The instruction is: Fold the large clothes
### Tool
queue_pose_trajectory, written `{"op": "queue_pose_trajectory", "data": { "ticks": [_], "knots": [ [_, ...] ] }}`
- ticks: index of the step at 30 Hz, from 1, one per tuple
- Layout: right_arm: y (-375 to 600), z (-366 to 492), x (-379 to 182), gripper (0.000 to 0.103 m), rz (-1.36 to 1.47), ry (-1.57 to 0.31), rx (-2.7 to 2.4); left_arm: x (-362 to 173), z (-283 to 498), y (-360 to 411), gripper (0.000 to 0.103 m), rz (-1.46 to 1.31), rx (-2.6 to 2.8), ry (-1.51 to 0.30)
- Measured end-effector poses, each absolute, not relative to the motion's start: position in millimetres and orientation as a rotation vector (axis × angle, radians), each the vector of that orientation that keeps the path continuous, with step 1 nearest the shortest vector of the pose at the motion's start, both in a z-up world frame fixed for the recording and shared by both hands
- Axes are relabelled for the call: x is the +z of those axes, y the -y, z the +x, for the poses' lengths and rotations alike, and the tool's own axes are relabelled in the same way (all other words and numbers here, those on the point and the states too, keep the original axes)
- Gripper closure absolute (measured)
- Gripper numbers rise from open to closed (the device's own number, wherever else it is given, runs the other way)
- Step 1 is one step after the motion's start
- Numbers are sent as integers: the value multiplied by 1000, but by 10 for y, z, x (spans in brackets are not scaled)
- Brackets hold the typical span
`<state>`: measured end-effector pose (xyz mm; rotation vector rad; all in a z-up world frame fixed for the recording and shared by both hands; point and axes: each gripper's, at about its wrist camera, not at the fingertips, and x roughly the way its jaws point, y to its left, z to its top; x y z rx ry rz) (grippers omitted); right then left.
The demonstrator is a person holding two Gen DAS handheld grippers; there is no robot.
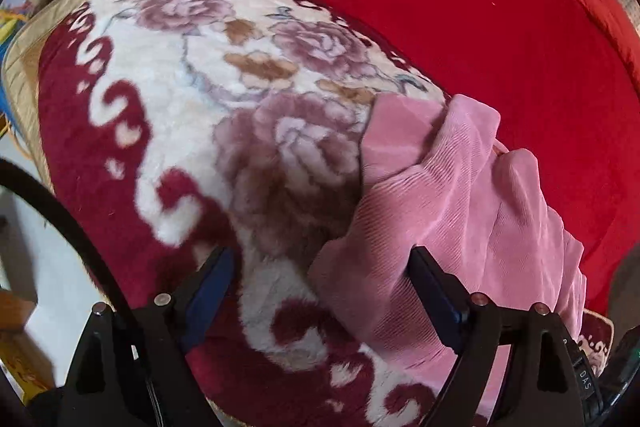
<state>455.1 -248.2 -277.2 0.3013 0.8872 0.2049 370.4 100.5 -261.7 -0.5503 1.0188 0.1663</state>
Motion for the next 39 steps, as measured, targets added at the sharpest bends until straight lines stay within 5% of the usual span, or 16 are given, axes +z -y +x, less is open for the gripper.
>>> {"op": "queue_pose_trajectory", "data": {
  "ticks": [26,29,32,36,39],
  "knots": [
    [2499,4444,-2753,51,287,-885,248,-2673,3693,-824,13,-722,143,-942],
    [2518,4420,-2750,51,292,-885,256,-2603,3784,-814,31,-717,111,-905],
    [2562,4371,-2735,52,314,-881,267,-2601,3801,-743,38,-659,137,-905],
    [2648,4295,-2699,54,335,-864,284,-2556,3815,-686,36,-639,129,-861],
    [2754,4262,-2676,54,373,-855,286,-2591,3882,-617,25,-622,108,-852]
  ]
}}
